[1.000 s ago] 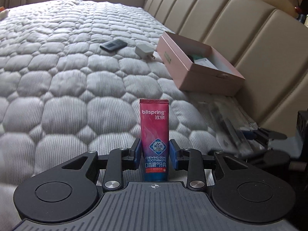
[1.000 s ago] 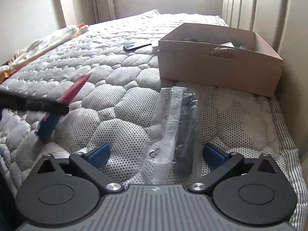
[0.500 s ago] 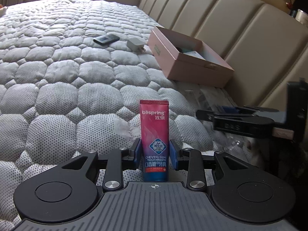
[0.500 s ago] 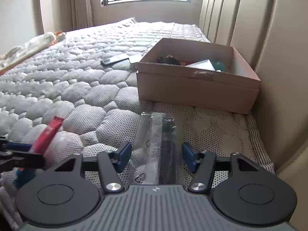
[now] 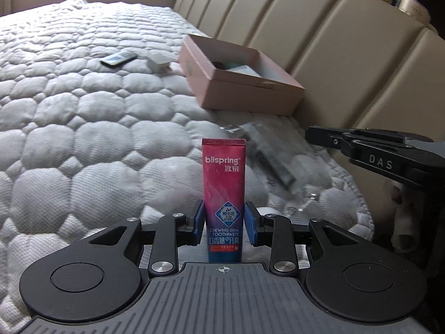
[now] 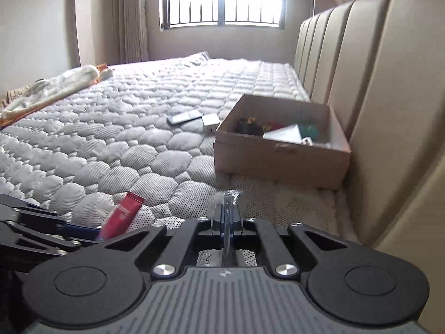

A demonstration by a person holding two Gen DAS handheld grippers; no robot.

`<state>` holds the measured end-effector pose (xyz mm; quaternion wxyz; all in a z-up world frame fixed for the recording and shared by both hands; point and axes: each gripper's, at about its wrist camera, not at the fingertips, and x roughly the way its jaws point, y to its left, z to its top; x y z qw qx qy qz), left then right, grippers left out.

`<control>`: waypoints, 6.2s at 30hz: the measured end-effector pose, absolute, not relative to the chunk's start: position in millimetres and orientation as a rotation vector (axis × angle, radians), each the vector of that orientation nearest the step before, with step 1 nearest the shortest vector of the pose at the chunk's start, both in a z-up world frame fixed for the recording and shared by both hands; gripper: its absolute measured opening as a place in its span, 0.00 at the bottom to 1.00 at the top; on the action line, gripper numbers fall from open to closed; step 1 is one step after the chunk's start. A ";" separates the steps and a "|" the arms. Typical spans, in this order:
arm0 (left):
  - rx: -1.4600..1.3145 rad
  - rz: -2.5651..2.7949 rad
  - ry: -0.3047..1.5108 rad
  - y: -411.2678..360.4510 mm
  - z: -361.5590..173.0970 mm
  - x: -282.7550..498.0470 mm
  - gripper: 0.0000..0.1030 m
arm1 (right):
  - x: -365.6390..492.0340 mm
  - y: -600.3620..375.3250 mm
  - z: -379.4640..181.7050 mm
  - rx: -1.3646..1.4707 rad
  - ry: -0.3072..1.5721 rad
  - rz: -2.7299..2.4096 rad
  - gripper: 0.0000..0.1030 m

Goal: Organize rigid objects
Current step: 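Carry the red toothpaste and the wrapped black item toward the pink box, then lower the red toothpaste into the pink box and open the left tool, then lower the wrapped black item into the pink box and open the right tool, then grasp the white wall plug with the right tool, then grasp the black remote with the left tool while the right tool holds the plug, then carry the black remote and the white plug toward the pink box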

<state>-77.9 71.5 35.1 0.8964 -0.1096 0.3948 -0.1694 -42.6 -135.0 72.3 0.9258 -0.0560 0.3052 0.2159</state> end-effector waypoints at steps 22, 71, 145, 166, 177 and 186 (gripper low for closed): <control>-0.284 -0.324 0.813 90.9 34.5 -90.2 0.33 | 4.6 -101.9 13.4 -0.203 0.765 0.432 0.36; -0.164 -0.321 0.765 -2.7 95.4 144.1 0.32 | -60.9 -201.8 53.7 0.004 0.628 0.360 0.19; 0.005 -0.255 0.670 165.7 54.9 77.4 0.33 | 24.4 -120.9 48.2 -0.102 0.807 0.325 0.31; 0.320 -0.202 0.790 144.2 17.3 250.3 0.45 | 13.9 -142.7 2.3 -0.097 0.716 0.397 0.44; 0.119 -0.191 0.829 167.8 15.7 253.9 0.43 | 7.0 -139.6 3.0 -0.129 0.694 0.395 0.48; 0.022 -0.225 0.833 165.9 33.8 189.6 0.41 | 4.5 -136.1 5.1 -0.148 0.688 0.374 0.32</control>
